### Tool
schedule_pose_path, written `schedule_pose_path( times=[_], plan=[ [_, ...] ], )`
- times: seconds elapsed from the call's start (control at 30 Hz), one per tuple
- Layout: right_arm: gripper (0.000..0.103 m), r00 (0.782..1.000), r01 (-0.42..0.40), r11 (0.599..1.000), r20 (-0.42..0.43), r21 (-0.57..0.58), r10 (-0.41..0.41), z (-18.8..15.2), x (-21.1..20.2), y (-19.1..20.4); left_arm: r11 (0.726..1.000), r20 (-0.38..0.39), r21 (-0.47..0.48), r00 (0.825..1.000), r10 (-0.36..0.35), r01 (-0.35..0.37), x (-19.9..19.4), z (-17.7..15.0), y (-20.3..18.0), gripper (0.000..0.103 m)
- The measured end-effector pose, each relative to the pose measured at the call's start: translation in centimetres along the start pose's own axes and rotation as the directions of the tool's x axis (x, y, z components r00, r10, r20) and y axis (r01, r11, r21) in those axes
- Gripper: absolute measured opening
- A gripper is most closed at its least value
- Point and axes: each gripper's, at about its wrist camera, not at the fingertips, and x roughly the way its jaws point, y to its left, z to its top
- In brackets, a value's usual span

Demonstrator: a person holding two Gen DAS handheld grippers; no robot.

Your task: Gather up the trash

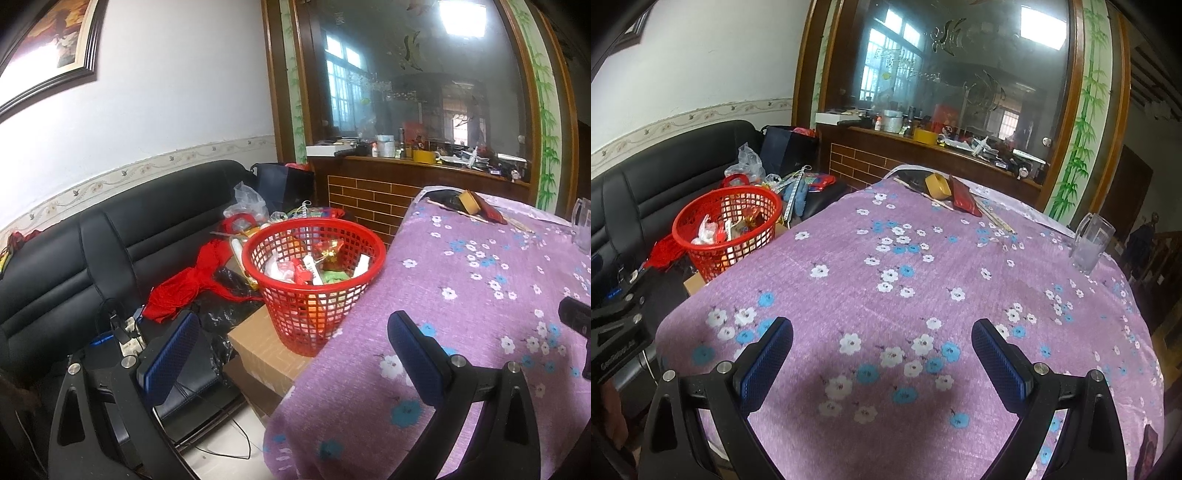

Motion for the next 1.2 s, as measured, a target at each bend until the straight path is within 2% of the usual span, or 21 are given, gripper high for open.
schedule_pose_path(
  times=[0.4, 0.9, 1.1, 1.2],
  plan=[
    [0.099, 0.999, -0.002, 1.000, -0.040, -0.014, 0.001, 0.4, 2.0, 0.9, 1.000, -0.004, -0.022, 1.000, 0.016, -0.016, 1.2, -0.2, 0.9, 0.102],
    [0.099, 0.998, 0.001, 1.000, -0.061, 0.006, 0.000, 0.0, 2.7, 0.5, 1.000, 0.018, 0.005, 1.000, 0.000, 0.000, 1.2, 0.5, -0.1, 0.102],
    [0.099, 0.999, 0.012, 0.999, -0.053, 0.032, -0.011, 0.0, 2.5, -0.7, 0.999, 0.026, 0.035, 0.999, -0.035, 0.034, 1.0, 1.6, -1.8, 0.102],
    [0.099, 0.998, 0.028, 0.997, -0.054, 0.066, -0.025, -0.2, 2.3, -2.2, 0.994, 0.025, 0.076, 0.996, -0.080, 0.078, 1.0, 2.4, -3.7, 0.102]
  ],
)
